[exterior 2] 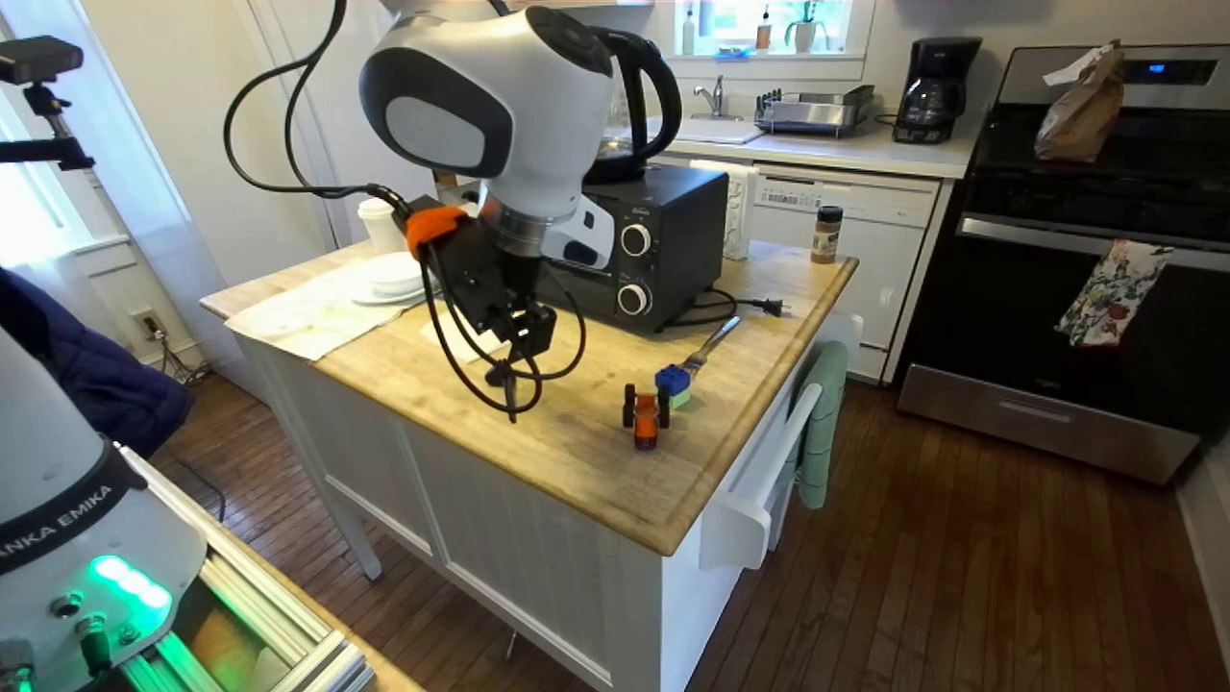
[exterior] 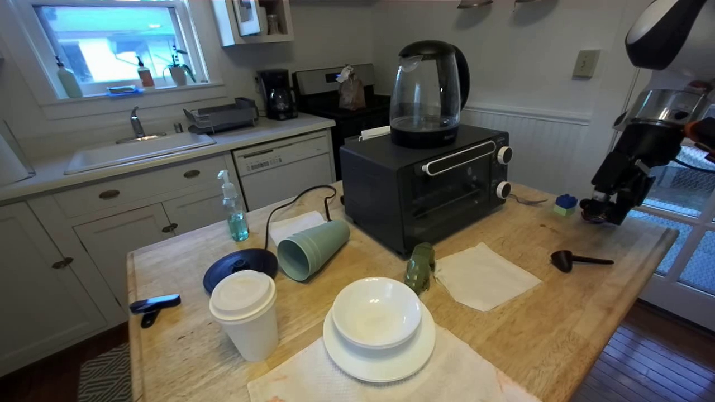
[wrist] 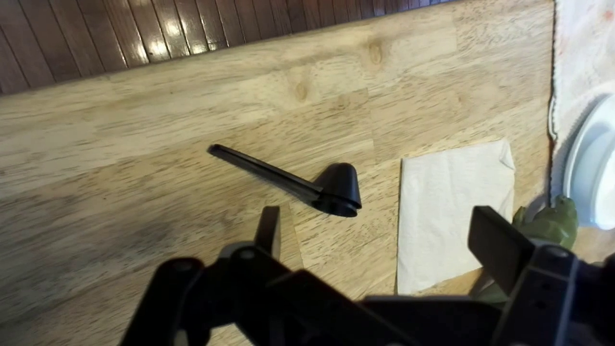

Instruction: Remove the small black measuring cup from the big black measuring cup

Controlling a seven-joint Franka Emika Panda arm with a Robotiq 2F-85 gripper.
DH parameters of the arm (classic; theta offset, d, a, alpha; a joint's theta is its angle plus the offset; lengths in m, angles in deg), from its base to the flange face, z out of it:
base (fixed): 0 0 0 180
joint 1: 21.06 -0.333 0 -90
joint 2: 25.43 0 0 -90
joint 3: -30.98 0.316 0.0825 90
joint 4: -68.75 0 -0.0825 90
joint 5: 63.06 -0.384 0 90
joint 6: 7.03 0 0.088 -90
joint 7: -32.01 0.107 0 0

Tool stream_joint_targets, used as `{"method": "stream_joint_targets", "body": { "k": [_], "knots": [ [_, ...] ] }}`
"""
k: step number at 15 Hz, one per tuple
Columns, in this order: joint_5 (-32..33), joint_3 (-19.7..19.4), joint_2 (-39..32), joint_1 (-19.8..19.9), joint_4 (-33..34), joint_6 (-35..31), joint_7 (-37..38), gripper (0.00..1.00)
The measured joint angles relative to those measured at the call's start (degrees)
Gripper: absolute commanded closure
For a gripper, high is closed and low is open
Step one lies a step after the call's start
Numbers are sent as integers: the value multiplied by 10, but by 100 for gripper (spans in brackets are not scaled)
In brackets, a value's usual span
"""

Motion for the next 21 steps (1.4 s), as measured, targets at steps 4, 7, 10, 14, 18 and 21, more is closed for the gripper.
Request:
{"method": "stream_joint_targets", "body": {
  "k": [4,7,10,14,18,21],
  "knots": [
    [2,4,-1,3,1,1,-1,0],
    [21,25,-21,17,7,1,-1,0],
    [38,48,-60,23,26,0,-18,0],
    [37,84,-119,41,68,4,-93,0],
    [37,106,-158,59,100,11,-124,0],
    [37,108,-156,60,98,11,-124,0]
  ]
}}
